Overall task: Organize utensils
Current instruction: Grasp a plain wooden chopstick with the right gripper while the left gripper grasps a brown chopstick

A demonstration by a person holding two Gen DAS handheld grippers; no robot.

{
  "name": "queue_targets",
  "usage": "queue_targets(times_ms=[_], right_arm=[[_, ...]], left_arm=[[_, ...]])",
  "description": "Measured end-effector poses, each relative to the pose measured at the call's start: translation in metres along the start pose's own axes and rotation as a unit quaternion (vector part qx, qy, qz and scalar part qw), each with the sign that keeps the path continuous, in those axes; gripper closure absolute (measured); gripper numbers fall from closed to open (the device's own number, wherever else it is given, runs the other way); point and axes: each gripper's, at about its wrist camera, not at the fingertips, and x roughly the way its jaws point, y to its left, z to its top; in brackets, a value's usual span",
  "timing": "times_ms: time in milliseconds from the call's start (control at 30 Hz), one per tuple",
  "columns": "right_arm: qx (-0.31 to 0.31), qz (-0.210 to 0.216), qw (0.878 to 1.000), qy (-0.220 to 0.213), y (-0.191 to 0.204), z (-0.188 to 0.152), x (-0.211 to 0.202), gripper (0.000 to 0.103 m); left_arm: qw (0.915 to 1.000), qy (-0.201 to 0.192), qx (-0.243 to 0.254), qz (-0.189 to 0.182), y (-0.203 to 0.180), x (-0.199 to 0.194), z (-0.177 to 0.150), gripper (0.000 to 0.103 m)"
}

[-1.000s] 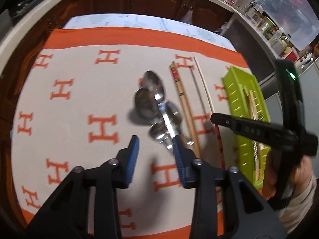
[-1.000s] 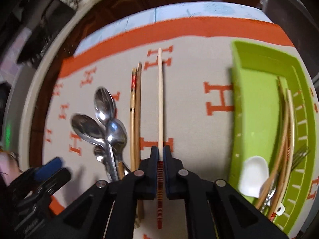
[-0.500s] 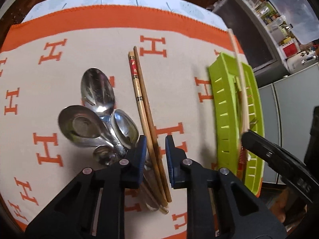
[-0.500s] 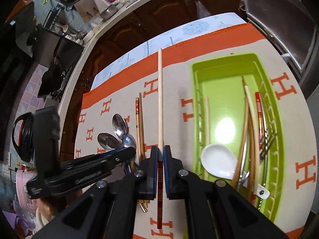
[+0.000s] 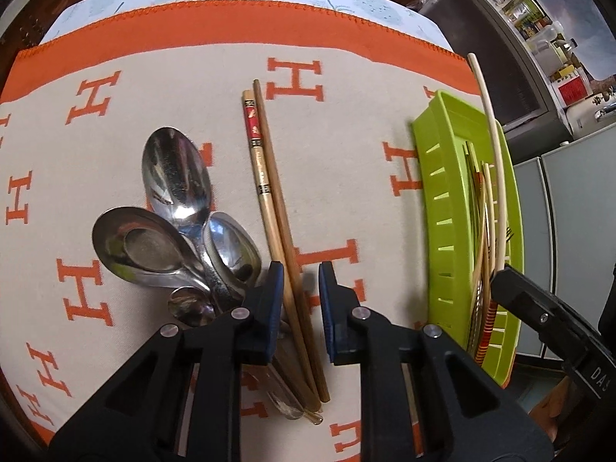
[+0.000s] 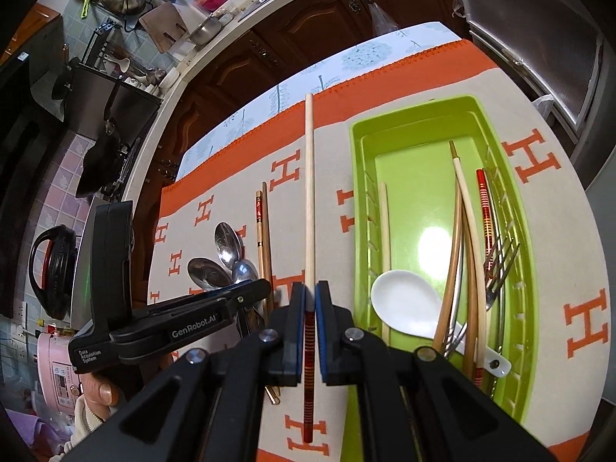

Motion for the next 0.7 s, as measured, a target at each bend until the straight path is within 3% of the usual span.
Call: queue_targets(times_ms=[400, 600, 700], right_arm=[[0.007, -0.004, 1.000, 0.003, -0.007, -0.004, -0.001, 0.098], [0.004, -0.006, 1.000, 0.002, -0.007, -0.005, -0.002, 0.098], [0.004, -0.005, 1.000, 0.004, -0.007, -0.006, -0.001, 0.098]], left_arm=[[0.9999, 0.008, 0.009, 0.008, -0.011, 0.012, 0.002, 0.087], [0.9994, 0.002, 0.017, 0.030, -0.016, 0.018, 0.002, 0.087], [0.9976, -0.013, 0.027, 0.063, -0.022, 0.019, 0.000, 0.097]])
